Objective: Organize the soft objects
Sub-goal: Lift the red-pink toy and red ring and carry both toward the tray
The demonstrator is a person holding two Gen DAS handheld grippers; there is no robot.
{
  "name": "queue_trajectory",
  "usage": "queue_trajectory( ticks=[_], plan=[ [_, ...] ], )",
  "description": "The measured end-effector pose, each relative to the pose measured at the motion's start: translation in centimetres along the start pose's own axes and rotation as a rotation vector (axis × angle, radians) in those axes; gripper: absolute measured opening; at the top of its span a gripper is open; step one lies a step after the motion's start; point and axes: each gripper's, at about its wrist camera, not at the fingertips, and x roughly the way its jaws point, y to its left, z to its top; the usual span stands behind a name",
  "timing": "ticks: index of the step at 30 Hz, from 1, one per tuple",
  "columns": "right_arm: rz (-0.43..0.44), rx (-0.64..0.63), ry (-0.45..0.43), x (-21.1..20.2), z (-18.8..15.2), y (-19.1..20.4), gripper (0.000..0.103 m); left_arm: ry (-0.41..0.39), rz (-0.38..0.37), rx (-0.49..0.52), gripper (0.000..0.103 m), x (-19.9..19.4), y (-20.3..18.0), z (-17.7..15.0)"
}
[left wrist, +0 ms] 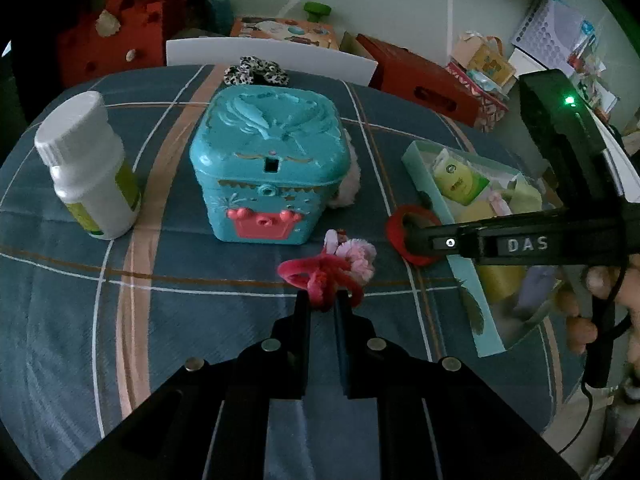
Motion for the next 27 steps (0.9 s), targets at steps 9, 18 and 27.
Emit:
queue_trajectory(
  ticks=[9, 18, 27],
  plan=[
    [-0.048, -0.015, -0.016, -1.9, 0.3, 1.3, 0.021, -0.004, 0.011, -0.044, 0.012, -1.2, 0.4, -0.2],
    [-0.099, -0.031, 0.012, -0.8, 1.4, 1.8, 0.022, -0.017, 0.029, -0.062, 0.012, -1.9, 1.1, -0.1],
    [-0.188, -0.066, 0.063, 1.9, 1.9, 2.4, 0.022, -0.015, 0.03, -0.071, 0.012, -1.7, 1.9, -0.1]
  ],
)
